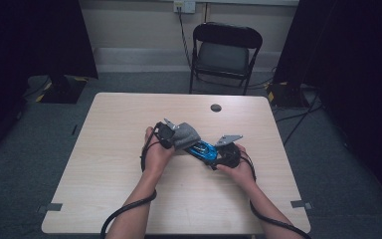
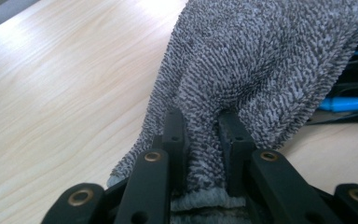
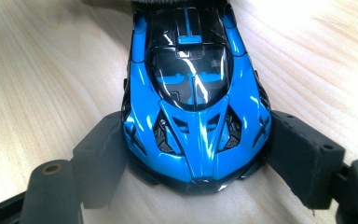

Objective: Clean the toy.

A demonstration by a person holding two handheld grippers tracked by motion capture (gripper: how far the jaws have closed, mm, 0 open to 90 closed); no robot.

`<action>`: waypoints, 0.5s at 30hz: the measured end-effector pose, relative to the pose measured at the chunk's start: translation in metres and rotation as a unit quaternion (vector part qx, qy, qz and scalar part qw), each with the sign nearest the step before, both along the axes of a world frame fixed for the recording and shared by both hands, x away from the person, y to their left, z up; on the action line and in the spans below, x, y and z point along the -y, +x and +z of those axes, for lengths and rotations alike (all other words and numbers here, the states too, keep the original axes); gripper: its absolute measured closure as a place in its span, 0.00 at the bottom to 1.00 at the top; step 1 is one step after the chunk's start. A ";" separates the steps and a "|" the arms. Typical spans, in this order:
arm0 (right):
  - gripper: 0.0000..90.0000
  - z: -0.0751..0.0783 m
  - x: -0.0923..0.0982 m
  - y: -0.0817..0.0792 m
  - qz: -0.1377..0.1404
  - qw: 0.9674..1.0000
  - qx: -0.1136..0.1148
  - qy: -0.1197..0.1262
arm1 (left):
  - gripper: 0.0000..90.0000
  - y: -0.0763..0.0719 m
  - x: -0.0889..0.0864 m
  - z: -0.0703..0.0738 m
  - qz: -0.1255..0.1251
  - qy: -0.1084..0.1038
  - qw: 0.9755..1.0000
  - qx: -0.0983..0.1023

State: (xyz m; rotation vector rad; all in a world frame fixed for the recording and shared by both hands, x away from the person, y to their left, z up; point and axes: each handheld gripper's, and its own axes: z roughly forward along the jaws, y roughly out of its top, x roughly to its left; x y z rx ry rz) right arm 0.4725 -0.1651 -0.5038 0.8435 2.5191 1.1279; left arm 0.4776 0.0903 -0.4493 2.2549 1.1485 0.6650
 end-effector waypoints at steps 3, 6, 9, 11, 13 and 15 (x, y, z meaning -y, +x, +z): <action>0.26 0.000 0.000 0.000 0.000 1.000 0.000 0.000 | 0.84 0.002 -0.007 -0.004 0.010 0.000 1.000 -0.007; 0.26 0.000 0.000 0.000 0.000 1.000 0.000 0.000 | 0.84 0.002 -0.012 -0.008 0.018 -0.001 1.000 -0.010; 0.26 0.000 0.000 0.000 0.000 1.000 0.000 0.000 | 0.84 0.001 -0.021 -0.011 0.028 -0.004 0.999 -0.016; 0.26 0.000 0.000 0.000 0.000 1.000 0.000 0.000 | 0.84 0.001 -0.023 -0.012 0.030 -0.003 0.999 -0.015; 0.26 0.000 0.000 0.000 0.000 1.000 0.000 0.000 | 0.84 0.001 -0.029 -0.012 0.036 -0.006 0.999 -0.016; 0.26 0.000 0.000 0.000 0.000 1.000 0.000 0.000 | 0.84 -0.001 -0.035 -0.011 0.043 -0.008 0.999 -0.017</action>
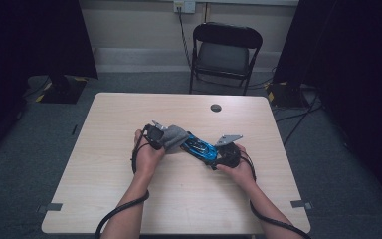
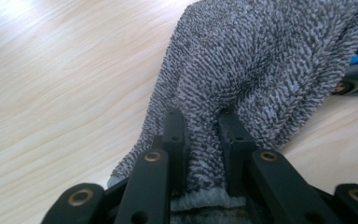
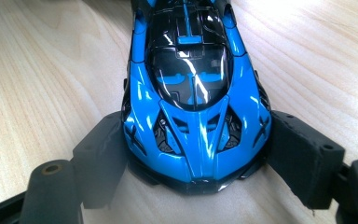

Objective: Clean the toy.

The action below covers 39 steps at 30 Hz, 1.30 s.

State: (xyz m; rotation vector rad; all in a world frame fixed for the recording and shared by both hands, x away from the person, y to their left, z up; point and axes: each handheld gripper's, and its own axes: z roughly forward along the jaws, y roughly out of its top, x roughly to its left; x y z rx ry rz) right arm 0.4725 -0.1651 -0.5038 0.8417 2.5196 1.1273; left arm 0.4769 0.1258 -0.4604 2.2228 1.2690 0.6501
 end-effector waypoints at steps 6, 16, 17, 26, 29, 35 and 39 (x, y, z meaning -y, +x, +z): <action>0.26 0.000 0.000 0.000 0.000 1.000 0.000 0.000 | 0.84 -0.006 -0.014 -0.001 0.011 0.001 1.000 -0.001; 0.26 0.000 0.000 0.000 0.000 1.000 0.000 0.000 | 0.84 -0.024 -0.034 0.000 0.020 -0.004 1.000 -0.001; 0.26 0.000 0.000 0.000 0.000 1.000 -0.001 0.000 | 0.84 -0.030 -0.036 -0.001 0.015 -0.001 1.000 -0.001; 0.26 0.000 0.000 0.000 -0.001 1.000 -0.002 0.000 | 0.84 -0.047 -0.035 -0.003 -0.007 -0.009 1.000 0.002; 0.26 0.000 0.000 0.000 -0.001 1.000 -0.003 0.000 | 0.84 -0.051 -0.034 0.000 -0.017 -0.008 1.000 0.007; 0.21 0.001 0.001 0.002 0.001 1.000 -0.006 -0.008 | 0.84 -0.057 -0.034 0.001 -0.025 -0.014 1.000 0.011; 0.20 0.008 0.003 -0.001 0.002 1.000 0.007 0.001 | 0.84 -0.060 -0.039 -0.001 -0.023 -0.017 1.000 0.007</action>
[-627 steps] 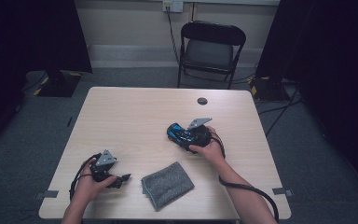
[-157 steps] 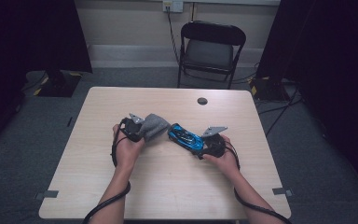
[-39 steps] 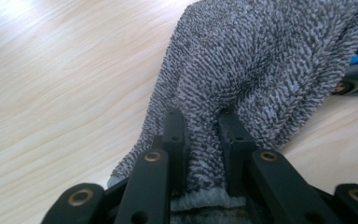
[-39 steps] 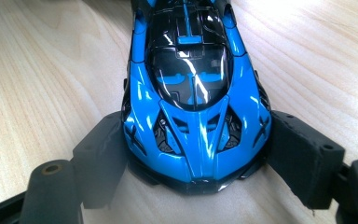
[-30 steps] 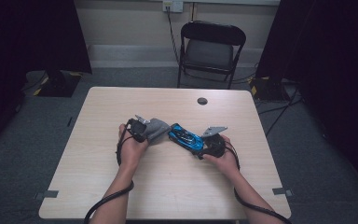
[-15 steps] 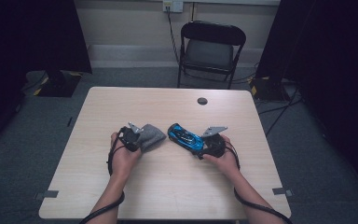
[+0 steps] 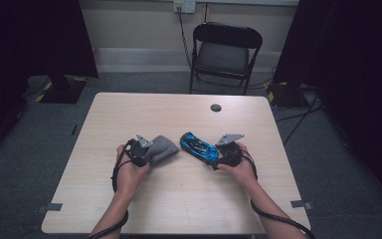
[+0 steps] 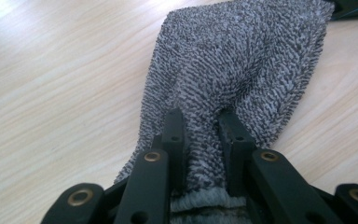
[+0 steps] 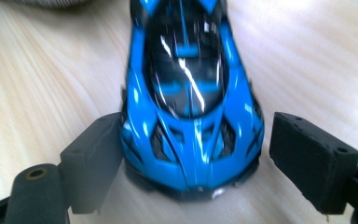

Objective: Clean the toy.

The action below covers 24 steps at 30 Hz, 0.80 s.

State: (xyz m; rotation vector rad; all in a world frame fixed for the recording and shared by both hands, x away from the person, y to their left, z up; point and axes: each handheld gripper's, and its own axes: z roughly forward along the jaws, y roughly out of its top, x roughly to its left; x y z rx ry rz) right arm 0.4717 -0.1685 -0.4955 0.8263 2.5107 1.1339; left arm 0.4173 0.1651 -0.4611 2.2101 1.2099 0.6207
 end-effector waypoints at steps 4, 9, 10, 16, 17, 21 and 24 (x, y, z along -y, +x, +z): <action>0.20 0.018 0.002 -0.001 0.002 1.000 0.007 0.020 | 0.84 -0.005 -0.003 -0.005 -0.001 -0.012 1.000 0.002; 0.23 0.029 0.000 0.004 -0.006 0.999 -0.006 0.045 | 0.84 -0.007 -0.002 -0.006 -0.007 -0.013 1.000 0.002; 0.27 0.030 -0.004 0.007 -0.014 0.997 -0.023 0.068 | 0.84 -0.009 -0.003 -0.005 -0.009 -0.015 1.000 0.003; 0.34 0.032 -0.015 0.016 -0.025 0.997 -0.031 0.065 | 0.83 -0.013 -0.003 -0.005 -0.016 -0.020 1.000 0.006; 0.40 0.032 -0.016 0.018 -0.021 0.997 -0.035 0.068 | 0.83 -0.013 -0.003 -0.006 -0.017 -0.023 1.000 0.006; 0.49 0.029 -0.022 0.022 -0.020 0.997 -0.032 0.068 | 0.83 -0.015 -0.001 -0.007 -0.020 -0.023 1.000 0.007; 0.47 0.025 -0.032 0.024 -0.017 0.998 -0.028 0.048 | 0.83 -0.015 0.001 -0.007 -0.022 -0.022 0.999 0.008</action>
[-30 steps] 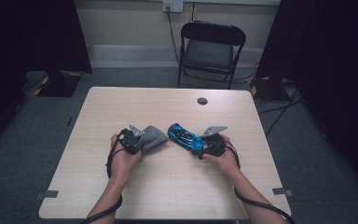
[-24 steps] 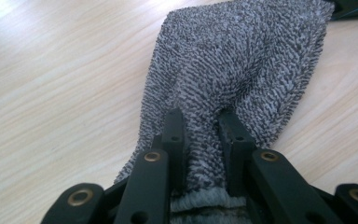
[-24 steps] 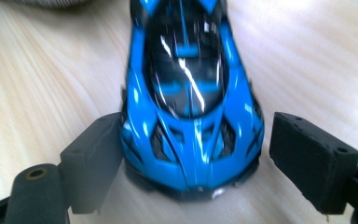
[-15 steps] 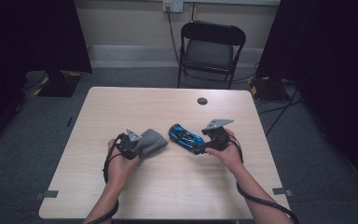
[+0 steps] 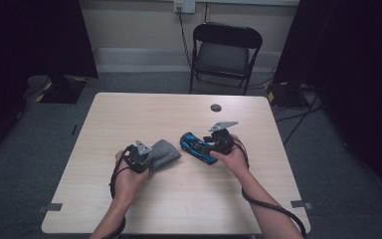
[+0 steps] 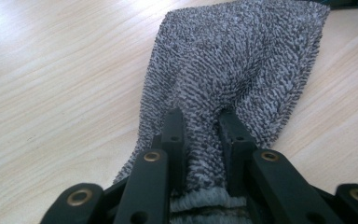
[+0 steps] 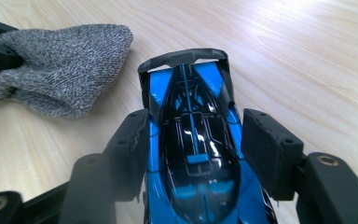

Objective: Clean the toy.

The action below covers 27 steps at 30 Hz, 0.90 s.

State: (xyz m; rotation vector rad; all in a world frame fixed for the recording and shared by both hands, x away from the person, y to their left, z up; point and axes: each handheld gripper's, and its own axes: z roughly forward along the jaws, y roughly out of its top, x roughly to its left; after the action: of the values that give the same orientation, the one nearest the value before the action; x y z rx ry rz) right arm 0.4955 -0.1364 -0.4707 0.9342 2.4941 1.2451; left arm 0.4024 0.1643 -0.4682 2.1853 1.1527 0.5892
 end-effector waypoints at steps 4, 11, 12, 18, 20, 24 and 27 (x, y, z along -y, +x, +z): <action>0.48 0.000 -0.005 0.000 0.001 0.999 0.017 -0.030 | 0.84 0.000 0.001 0.001 -0.002 0.001 1.000 0.001; 0.52 -0.005 -0.009 0.001 0.011 0.999 0.022 -0.036 | 0.84 0.004 0.007 0.000 0.000 0.003 1.000 0.001; 0.52 -0.005 -0.009 0.001 0.011 0.999 0.022 -0.036 | 0.84 0.004 0.007 0.000 0.000 0.003 1.000 0.001; 0.55 -0.007 -0.011 0.000 0.011 0.998 0.026 -0.050 | 0.83 0.015 0.024 0.000 0.009 0.018 1.000 -0.003; 0.55 -0.007 -0.012 -0.001 0.010 0.998 0.027 -0.051 | 0.84 0.016 0.028 0.000 0.005 0.020 1.000 -0.008; 0.55 -0.007 -0.011 -0.001 0.011 0.998 0.028 -0.049 | 0.84 0.015 0.048 -0.004 -0.011 0.031 0.999 -0.015; 0.55 -0.008 -0.010 -0.002 0.010 0.998 0.030 -0.047 | 0.84 0.013 0.056 -0.004 -0.025 0.035 0.999 -0.021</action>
State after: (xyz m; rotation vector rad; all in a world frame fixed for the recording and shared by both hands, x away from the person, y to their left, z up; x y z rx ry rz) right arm 0.4939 -0.1259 -0.4785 0.8410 2.4970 1.1339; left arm 0.4150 0.1085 -0.4727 2.2893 1.1112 0.5712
